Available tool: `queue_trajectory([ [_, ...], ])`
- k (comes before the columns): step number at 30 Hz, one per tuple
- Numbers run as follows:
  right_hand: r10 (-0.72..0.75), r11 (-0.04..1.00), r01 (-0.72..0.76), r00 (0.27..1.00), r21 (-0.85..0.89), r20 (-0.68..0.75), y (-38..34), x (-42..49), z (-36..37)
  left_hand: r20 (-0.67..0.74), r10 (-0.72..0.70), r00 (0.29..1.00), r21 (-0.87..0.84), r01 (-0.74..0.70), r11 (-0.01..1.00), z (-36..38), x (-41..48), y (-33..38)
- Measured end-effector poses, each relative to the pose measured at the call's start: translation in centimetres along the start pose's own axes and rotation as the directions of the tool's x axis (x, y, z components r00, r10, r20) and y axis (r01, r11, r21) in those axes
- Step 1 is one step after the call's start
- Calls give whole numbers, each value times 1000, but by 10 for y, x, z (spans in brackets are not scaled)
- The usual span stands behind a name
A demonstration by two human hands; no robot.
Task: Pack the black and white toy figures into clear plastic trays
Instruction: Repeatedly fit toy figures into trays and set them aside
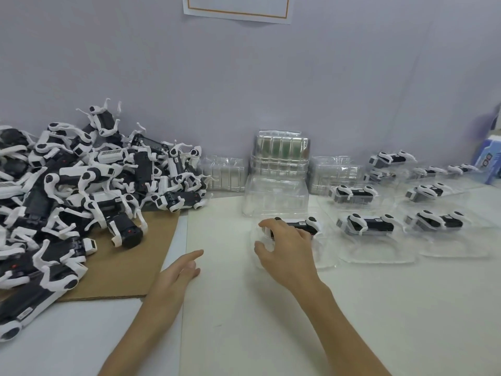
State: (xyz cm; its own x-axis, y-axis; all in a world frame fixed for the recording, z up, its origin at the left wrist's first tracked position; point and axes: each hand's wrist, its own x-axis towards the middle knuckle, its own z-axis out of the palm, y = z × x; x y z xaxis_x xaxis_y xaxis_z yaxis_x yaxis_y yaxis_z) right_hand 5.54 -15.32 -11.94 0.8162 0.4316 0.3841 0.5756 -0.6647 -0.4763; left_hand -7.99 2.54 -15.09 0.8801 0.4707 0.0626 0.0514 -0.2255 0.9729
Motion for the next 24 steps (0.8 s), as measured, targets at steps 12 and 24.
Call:
queue_trajectory([
  [12, 195, 970, -208, 975, -128, -103, 24, 12, -12, -16, 4, 1000, -16, -5, 1000, -1, 3, -4],
  [24, 305, 901, -336, 941, -275, -148, 96, 3, -68, -12, 7, 1000, -5, -7, 1000, 0, 6, -8],
])
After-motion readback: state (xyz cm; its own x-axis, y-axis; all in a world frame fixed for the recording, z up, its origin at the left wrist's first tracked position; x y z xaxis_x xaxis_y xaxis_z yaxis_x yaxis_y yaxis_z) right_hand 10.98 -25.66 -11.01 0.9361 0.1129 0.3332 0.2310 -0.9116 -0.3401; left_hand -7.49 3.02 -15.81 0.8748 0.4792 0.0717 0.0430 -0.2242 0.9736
